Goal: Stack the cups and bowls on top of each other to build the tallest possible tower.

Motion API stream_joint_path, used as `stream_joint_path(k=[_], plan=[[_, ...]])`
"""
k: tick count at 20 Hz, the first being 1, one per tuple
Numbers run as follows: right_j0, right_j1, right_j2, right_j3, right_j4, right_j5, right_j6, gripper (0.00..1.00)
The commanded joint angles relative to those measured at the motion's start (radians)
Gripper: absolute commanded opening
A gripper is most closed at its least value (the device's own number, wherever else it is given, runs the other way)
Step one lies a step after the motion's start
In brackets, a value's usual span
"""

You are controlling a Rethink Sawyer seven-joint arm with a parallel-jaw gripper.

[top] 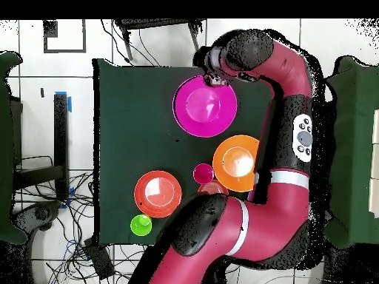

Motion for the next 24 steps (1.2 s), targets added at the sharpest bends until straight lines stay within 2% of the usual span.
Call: stream_joint_path(k=[1, 7, 11, 16, 24], plan=[[0.019, 0.004, 0.026, 0.247, -0.029, -0.065, -0.217, 0.00], [0.006, -0.011, 0.021, 0.299, -0.038, -0.099, -0.211, 0.00], [0.008, -0.004, 0.020, 0.301, -0.047, -0.118, -0.203, 0.00], [0.013, 0.027, 0.020, 0.271, -0.061, -0.133, -0.205, 0.00], [0.012, 0.037, 0.009, 0.250, -0.078, -0.132, -0.211, 0.00]])
